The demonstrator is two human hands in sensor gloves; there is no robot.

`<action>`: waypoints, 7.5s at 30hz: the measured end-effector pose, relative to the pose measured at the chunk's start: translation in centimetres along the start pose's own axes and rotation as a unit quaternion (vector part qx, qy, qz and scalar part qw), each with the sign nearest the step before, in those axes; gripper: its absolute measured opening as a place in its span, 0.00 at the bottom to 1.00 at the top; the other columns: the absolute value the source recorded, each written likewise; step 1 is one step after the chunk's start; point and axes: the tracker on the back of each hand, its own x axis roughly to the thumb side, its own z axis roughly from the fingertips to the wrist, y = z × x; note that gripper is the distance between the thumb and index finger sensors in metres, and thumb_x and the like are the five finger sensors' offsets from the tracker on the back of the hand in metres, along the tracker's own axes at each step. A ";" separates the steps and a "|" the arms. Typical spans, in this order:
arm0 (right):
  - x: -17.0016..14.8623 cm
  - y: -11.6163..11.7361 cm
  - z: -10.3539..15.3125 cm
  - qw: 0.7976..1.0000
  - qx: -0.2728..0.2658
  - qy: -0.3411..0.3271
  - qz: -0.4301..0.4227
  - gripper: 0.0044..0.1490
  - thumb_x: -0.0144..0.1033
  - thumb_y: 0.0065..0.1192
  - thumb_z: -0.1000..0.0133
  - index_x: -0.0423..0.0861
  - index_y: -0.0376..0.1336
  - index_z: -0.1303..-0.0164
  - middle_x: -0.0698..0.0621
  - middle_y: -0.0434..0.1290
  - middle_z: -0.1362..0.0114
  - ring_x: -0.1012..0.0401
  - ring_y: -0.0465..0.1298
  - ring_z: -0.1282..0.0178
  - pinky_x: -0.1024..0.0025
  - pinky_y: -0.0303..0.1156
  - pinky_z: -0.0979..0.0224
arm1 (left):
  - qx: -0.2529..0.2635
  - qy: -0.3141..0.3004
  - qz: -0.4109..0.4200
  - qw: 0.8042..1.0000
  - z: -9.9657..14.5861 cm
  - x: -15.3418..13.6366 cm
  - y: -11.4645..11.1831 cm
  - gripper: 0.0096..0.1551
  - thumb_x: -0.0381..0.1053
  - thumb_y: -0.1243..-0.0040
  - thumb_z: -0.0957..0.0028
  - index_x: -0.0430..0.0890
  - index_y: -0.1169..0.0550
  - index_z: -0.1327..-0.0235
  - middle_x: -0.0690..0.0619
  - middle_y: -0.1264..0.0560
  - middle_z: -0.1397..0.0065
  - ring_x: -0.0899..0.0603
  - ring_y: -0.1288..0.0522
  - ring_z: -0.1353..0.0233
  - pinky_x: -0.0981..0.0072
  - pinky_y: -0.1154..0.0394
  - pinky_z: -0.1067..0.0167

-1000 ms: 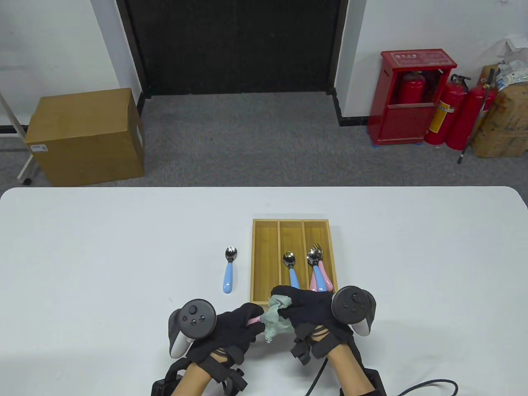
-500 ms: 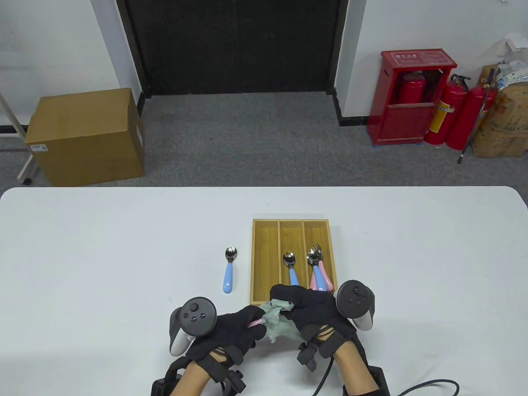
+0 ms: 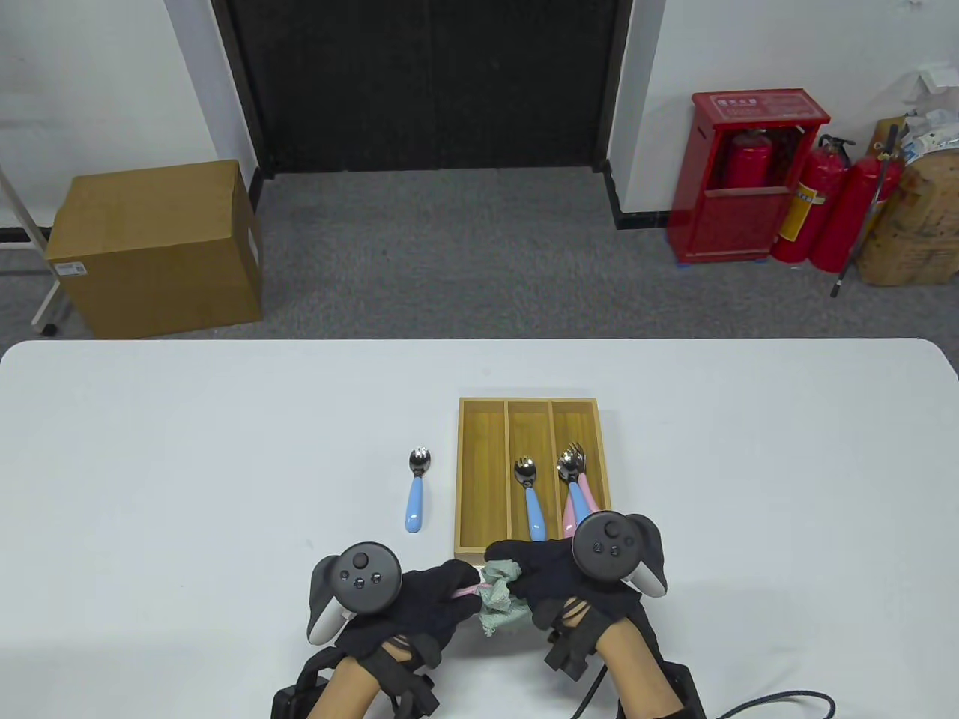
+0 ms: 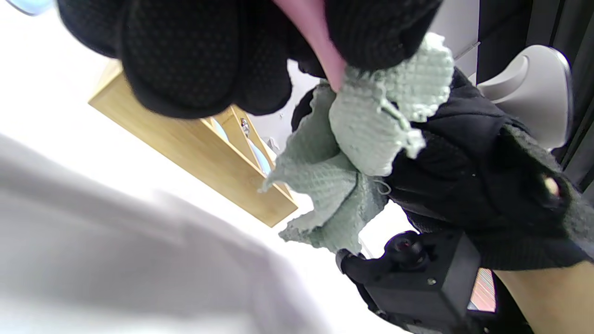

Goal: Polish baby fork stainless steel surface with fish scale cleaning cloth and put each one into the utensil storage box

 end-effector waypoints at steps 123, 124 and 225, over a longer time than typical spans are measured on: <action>-6.5 -2.2 3.8 0.860 -0.320 0.116 -0.380 0.29 0.35 0.71 0.54 0.47 0.72 0.40 0.33 0.70 0.31 0.39 0.77 0.42 0.35 0.71 0.43 | 0.094 0.044 0.061 0.993 0.4 2.2 7.7 0.26 0.57 0.40 0.47 0.44 0.23 0.42 0.41 0.23 0.31 0.38 0.16 0.41 0.39 0.26 0.41; -6.6 -2.3 3.9 0.850 -0.327 0.118 -0.395 0.29 0.35 0.71 0.54 0.48 0.72 0.40 0.33 0.69 0.30 0.38 0.77 0.41 0.35 0.70 0.42 | 0.074 0.017 0.081 0.994 0.9 2.1 6.9 0.26 0.57 0.41 0.47 0.45 0.23 0.41 0.42 0.23 0.31 0.38 0.16 0.40 0.39 0.26 0.40; -1.1 1.8 0.2 0.999 0.025 0.011 -0.028 0.30 0.38 0.78 0.63 0.34 0.77 0.56 0.34 0.87 0.61 0.48 0.90 0.74 0.51 0.82 0.68 | -0.002 -0.005 -0.076 0.997 0.4 0.0 0.2 0.28 0.54 0.38 0.48 0.44 0.22 0.37 0.41 0.21 0.37 0.42 0.16 0.51 0.39 0.26 0.42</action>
